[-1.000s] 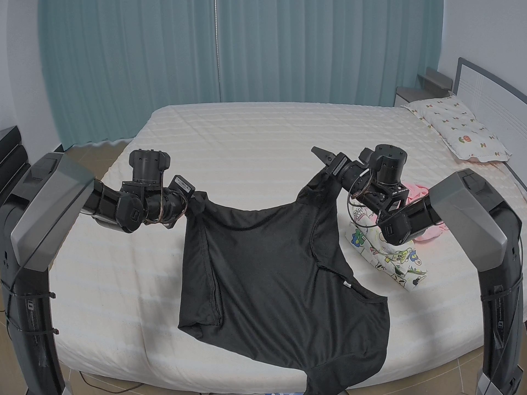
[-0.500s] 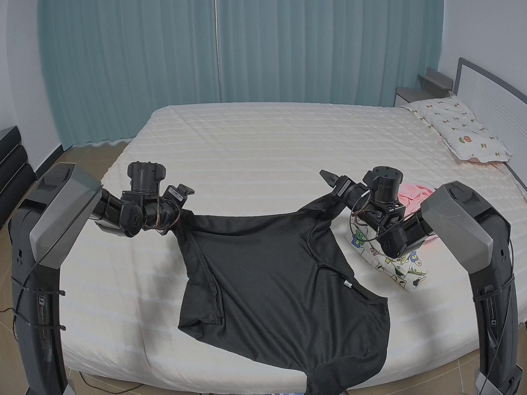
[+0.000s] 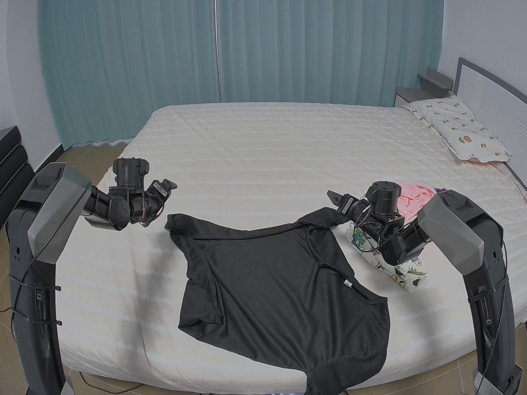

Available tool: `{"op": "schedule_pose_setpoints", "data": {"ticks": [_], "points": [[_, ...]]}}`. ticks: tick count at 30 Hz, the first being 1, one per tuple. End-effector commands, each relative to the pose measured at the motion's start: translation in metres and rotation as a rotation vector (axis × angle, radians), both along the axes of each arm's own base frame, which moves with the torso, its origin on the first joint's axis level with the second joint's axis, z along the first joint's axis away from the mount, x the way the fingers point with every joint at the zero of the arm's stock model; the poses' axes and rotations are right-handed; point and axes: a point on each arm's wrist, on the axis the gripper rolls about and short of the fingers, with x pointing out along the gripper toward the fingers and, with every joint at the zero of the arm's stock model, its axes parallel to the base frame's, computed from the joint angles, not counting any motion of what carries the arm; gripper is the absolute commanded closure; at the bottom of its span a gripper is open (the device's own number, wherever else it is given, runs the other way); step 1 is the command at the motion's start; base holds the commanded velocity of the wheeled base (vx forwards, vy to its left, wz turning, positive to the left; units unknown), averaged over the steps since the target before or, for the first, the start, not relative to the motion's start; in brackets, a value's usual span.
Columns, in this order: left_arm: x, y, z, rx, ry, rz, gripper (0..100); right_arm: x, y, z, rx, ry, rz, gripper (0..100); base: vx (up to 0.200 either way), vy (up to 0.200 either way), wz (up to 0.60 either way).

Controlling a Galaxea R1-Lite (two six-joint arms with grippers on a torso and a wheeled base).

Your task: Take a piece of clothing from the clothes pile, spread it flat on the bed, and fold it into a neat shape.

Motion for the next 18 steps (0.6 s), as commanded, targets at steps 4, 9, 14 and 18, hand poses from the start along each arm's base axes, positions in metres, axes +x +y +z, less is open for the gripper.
{"op": "schedule_pose_setpoints", "data": {"ticks": [4, 9, 14, 18], "points": [[-0.021, 0.001, -0.011, -0.012, 0.093, -0.006, 0, -0.018, -0.017, 0.002, 0.012, 0.082, -0.011, 0, 0.0, 0.0, 0.0], [-0.056, -0.002, 0.003, -0.106, 0.135, -0.056, 0, -0.051, -0.027, -0.001, 0.041, 0.208, -0.015, 0, 0.0, 0.0, 0.0], [-0.084, -0.01, 0.006, -0.237, 0.204, -0.086, 0, -0.071, -0.028, -0.023, 0.156, 0.34, -0.006, 0, 0.0, 0.0, 0.0], [-0.098, -0.019, -0.002, -0.247, 0.234, -0.097, 0, -0.064, -0.037, -0.045, 0.161, 0.382, -0.028, 0, 0.0, 0.0, 0.0]]}}
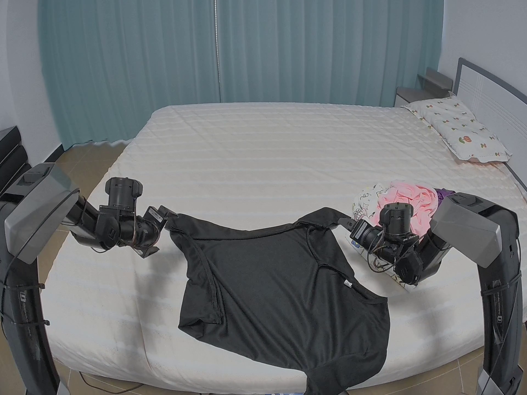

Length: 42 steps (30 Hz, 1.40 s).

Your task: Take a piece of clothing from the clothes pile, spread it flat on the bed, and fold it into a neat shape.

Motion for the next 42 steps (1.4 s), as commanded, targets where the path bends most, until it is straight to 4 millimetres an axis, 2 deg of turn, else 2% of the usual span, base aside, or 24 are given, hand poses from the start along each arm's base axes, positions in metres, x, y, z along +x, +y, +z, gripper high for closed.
{"op": "schedule_pose_setpoints", "data": {"ticks": [1, 7, 11, 12, 14, 15, 17, 18, 20, 26, 27, 31, 32, 34, 37, 38, 39, 42], "points": [[-0.031, -0.012, 0.015, -0.068, -0.001, -0.022, 0, 0.001, -0.01, -0.017, 0.034, 0.056, -0.019, 0, 0.0, 0.0, 0.0], [-0.037, -0.014, 0.01, -0.135, -0.044, 0.01, 0, 0.022, -0.018, -0.046, 0.024, 0.093, -0.05, 0, 0.0, 0.0, 0.0], [-0.043, -0.014, 0.006, -0.133, -0.04, 0.007, 0, 0.04, -0.033, -0.041, 0.021, 0.061, -0.098, 0, 0.0, 0.0, 0.0], [-0.045, -0.015, 0.003, -0.133, -0.037, 0.005, 0, 0.051, -0.051, -0.039, 0.007, 0.032, -0.164, 0, 0.0, 0.0, 0.0], [-0.044, -0.015, 0.002, -0.133, -0.04, 0.005, 0, 0.06, -0.075, -0.033, -0.015, -0.001, -0.248, 0, 0.0, 0.0, 0.0], [-0.045, -0.014, 0.002, -0.133, -0.038, 0.007, 0, 0.062, -0.078, -0.032, -0.017, -0.008, -0.26, 0, 0.0, 0.0, 0.0], [-0.045, -0.014, 0.002, -0.133, -0.041, 0.006, 0, 0.068, -0.118, -0.025, -0.053, -0.041, -0.354, 0, 0.0, 0.0, 0.0], [-0.045, -0.014, 0.002, -0.133, -0.041, 0.006, 0, 0.068, -0.118, -0.025, -0.053, -0.041, -0.354, 0, 0.0, 0.0, 0.0], [-0.045, -0.014, 0.002, -0.133, -0.04, 0.007, 0, 0.073, -0.168, -0.009, -0.072, -0.104, -0.454, 0, 0.0, 0.0, 0.0], [-0.045, -0.014, 0.002, -0.133, -0.041, 0.006, 0, 0.079, -0.227, 0.014, -0.147, -0.225, -0.637, 0, 0.0, 0.0, 0.0], [-0.044, -0.014, 0.002, -0.133, -0.04, 0.007, 0, 0.077, -0.23, 0.015, -0.149, -0.224, -0.638, 0, 0.0, 0.0, 0.0], [-0.044, -0.014, 0.001, -0.131, -0.04, 0.007, 0, 0.068, -0.218, 0.006, -0.141, -0.177, -0.593, 0, 0.0, 0.0, 0.0], [-0.045, -0.014, 0.001, -0.131, -0.039, 0.007, 0, 0.06, -0.199, 0.011, -0.122, -0.187, -0.517, 0, 0.0, 0.0, 0.0], [-0.045, -0.014, 0.002, -0.131, -0.04, 0.007, 0, 0.051, -0.183, 0.014, -0.105, -0.196, -0.439, 0, 0.0, 0.0, 0.0], [-0.046, -0.013, 0.002, -0.131, -0.037, 0.009, 0, 0.025, -0.137, 0.031, -0.078, -0.194, -0.249, 0, 0.0, 0.0, 0.0], [-0.046, -0.013, 0.002, -0.131, -0.037, 0.009, 0, 0.025, -0.137, 0.031, -0.078, -0.194, -0.249, 0, 0.0, 0.0, 0.0], [-0.047, -0.013, 0.001, -0.129, -0.036, 0.008, 0, 0.016, -0.125, 0.041, -0.081, -0.192, -0.209, 0, 0.0, 0.0, 0.0], [-0.049, -0.013, 0.001, -0.127, -0.032, 0.006, 0, 0.004, -0.107, 0.056, -0.101, -0.201, -0.156, 0, 0.0, 0.0, 0.0]]}}
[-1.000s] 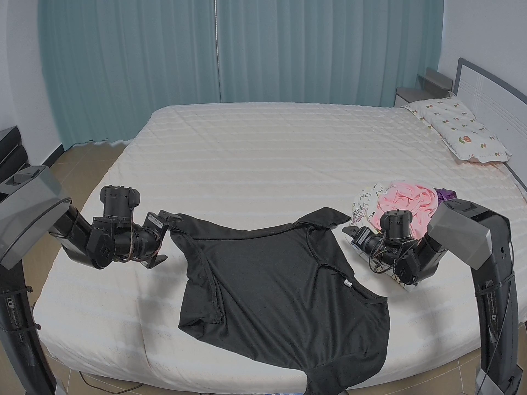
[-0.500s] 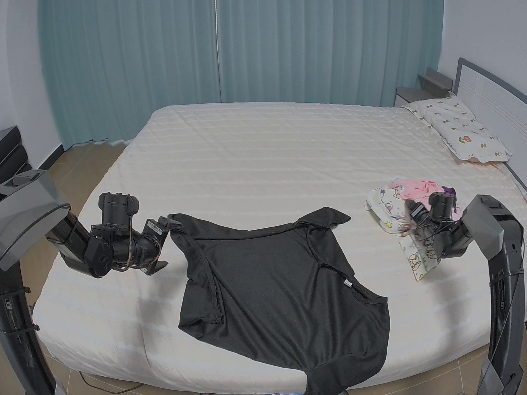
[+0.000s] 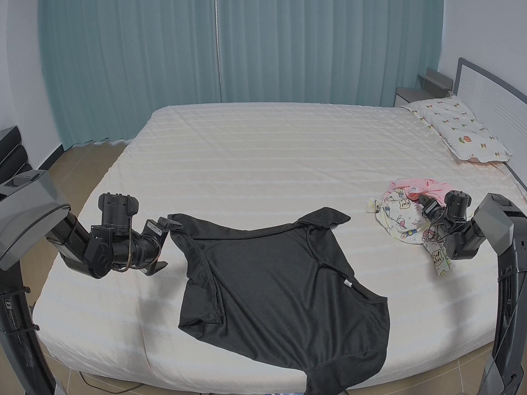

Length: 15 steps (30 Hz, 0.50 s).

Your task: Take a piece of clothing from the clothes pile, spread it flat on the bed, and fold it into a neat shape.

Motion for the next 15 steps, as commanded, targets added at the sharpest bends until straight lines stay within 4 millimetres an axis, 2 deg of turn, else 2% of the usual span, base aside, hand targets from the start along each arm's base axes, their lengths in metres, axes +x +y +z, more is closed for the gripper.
{"op": "schedule_pose_setpoints", "data": {"ticks": [1, 2, 3, 6, 11, 13, 15], "points": [[-0.004, 0.001, 0.0, 0.004, 0.004, 0.0, 0, -0.041, 0.067, 0.052, -0.022, -0.03, 0.232, 0, 0.0, 0.0, 0.0], [-0.004, 0.001, 0.0, 0.004, 0.004, 0.0, 0, -0.041, 0.067, 0.052, -0.022, -0.03, 0.232, 0, 0.0, 0.0, 0.0], [-0.006, 0.001, 0.001, 0.006, 0.005, -0.002, 0, -0.056, 0.077, 0.063, -0.03, -0.003, 0.258, 0, 0.0, 0.0, 0.0], [-0.008, 0.001, 0.004, 0.007, 0.001, -0.005, 0, -0.07, 0.079, 0.066, -0.03, 0.051, 0.267, 0, 0.0, 0.0, 0.0], [-0.013, 0.0, 0.007, 0.022, -0.006, -0.019, 0, -0.095, 0.082, 0.054, -0.039, 0.145, 0.282, 0, 0.0, 0.0, 0.0], [-0.014, 0.001, 0.009, 0.034, -0.016, -0.029, 0, -0.098, 0.078, 0.051, -0.091, 0.161, 0.28, 0, 0.0, 0.0, 0.0], [-0.016, 0.0, 0.01, 0.04, -0.017, -0.035, 0, -0.093, 0.065, 0.053, -0.155, 0.147, 0.234, 0, 0.0, 0.0, 0.0]]}}
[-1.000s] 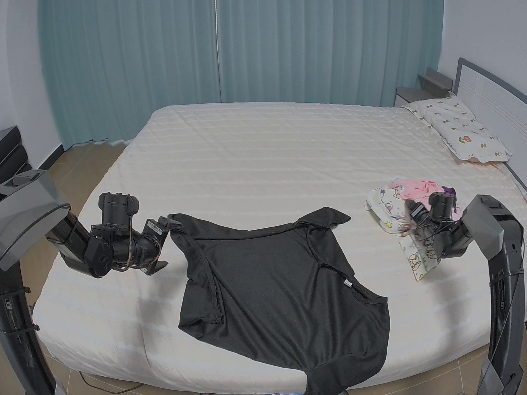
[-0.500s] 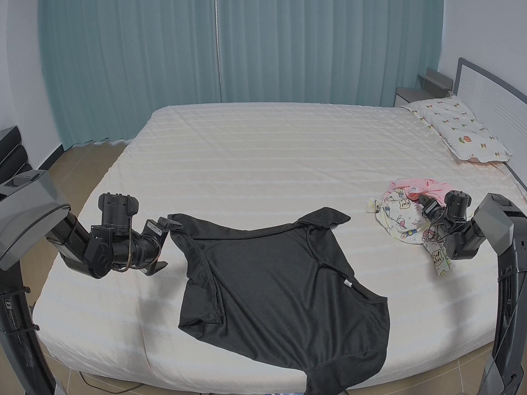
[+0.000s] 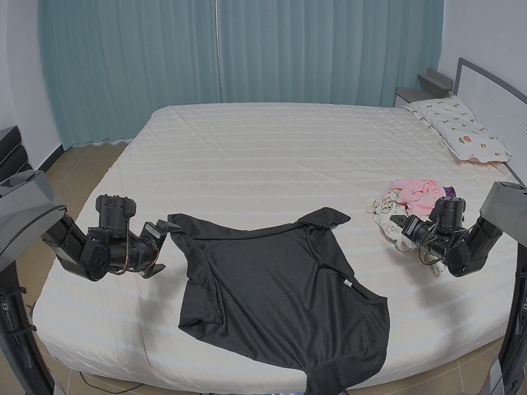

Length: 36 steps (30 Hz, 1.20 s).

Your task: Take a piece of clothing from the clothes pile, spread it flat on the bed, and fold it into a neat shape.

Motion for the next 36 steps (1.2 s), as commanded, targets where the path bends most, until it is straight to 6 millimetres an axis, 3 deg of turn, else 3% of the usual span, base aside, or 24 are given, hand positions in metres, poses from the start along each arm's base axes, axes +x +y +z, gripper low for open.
{"op": "schedule_pose_setpoints", "data": {"ticks": [1, 7, 15, 18, 26, 27, 31, 36], "points": [[-0.008, -0.001, 0.006, 0.013, -0.011, -0.015, 0, -0.002, -0.019, 0.017, -0.077, -0.041, -0.067, 0, 0.0, 0.0, 0.0], [-0.009, -0.003, 0.004, 0.014, -0.002, -0.023, 0, -0.005, -0.059, 0.021, -0.115, -0.029, -0.194, 0, 0.0, 0.0, 0.0], [-0.012, -0.003, 0.002, 0.044, 0.001, -0.047, 0, -0.03, -0.067, 0.042, -0.118, -0.079, -0.221, 0, 0.0, 0.0, 0.0], [-0.017, -0.003, -0.002, 0.077, 0.009, -0.072, 0, -0.038, -0.069, 0.062, -0.137, -0.126, -0.22, 0, 0.0, 0.0, 0.0], [-0.022, -0.004, -0.003, 0.09, 0.016, -0.085, 0, -0.073, -0.036, 0.053, -0.055, -0.057, -0.047, 0, 0.0, 0.0, 0.0], [-0.027, -0.004, 0.0, 0.118, 0.008, -0.112, 0, -0.079, -0.024, 0.055, 0.001, -0.048, -0.013, 0, 0.0, 0.0, 0.0], [-0.038, -0.005, -0.006, 0.172, 0.036, -0.166, 0, -0.084, -0.002, 0.038, 0.076, 0.024, 0.081, 0, 0.0, 0.0, 0.0], [-0.053, -0.023, -0.02, 0.201, 0.098, -0.257, 0, -0.08, 0.018, 0.009, 0.145, 0.132, 0.129, 0, 0.0, 0.0, 0.0]]}}
